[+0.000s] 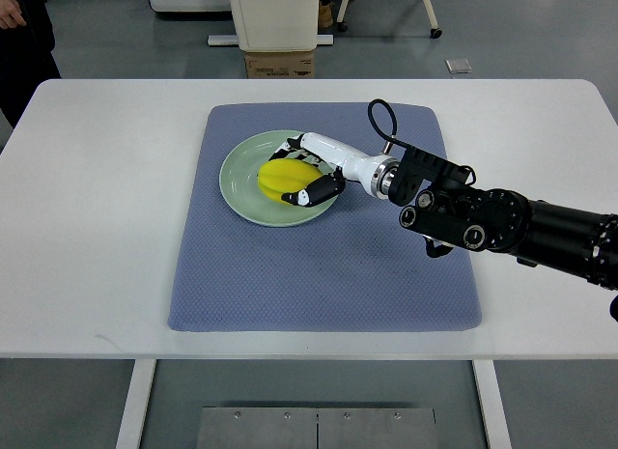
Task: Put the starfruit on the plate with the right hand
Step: 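Lower the starfruit onto the green plate with the right hand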
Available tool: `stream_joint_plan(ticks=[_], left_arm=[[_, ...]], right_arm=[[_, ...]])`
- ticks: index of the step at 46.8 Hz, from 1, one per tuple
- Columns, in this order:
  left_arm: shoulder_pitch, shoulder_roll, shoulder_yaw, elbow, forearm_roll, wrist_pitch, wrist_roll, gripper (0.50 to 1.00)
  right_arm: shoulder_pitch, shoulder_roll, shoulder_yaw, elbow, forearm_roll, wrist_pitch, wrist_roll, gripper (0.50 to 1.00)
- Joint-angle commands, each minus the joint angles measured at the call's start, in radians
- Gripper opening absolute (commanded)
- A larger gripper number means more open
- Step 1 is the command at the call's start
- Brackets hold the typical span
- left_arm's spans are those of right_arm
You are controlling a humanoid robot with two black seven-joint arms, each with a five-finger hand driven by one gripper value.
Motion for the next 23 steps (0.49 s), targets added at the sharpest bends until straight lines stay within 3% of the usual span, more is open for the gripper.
stream_joint_plan(ticks=[1, 6, 13, 18, 23], left_arm=[[0.000, 0.000, 0.000, 0.000, 0.000, 0.000, 0.000, 1.000], [0.000, 0.000, 0.000, 0.000, 0.000, 0.000, 0.000, 1.000], [0.000, 0.000, 0.000, 0.000, 0.000, 0.000, 0.000, 1.000], [0.000, 0.000, 0.000, 0.000, 0.000, 0.000, 0.000, 1.000], [0.000, 0.000, 0.000, 0.000, 0.000, 0.000, 0.000, 1.000]], right_arm=[[-0.006, 0.000, 0.000, 0.000, 0.000, 0.000, 0.000, 0.600], [-0.009, 0.000, 0.000, 0.002, 0.000, 0.000, 0.002, 0.750], [-0.018, 0.000, 0.000, 0.002, 0.002, 0.002, 0.000, 0.907], [-0.018, 0.000, 0.000, 0.002, 0.002, 0.002, 0.000, 0.979], [-0.018, 0.000, -0.002, 0.002, 0.002, 0.002, 0.000, 0.993]])
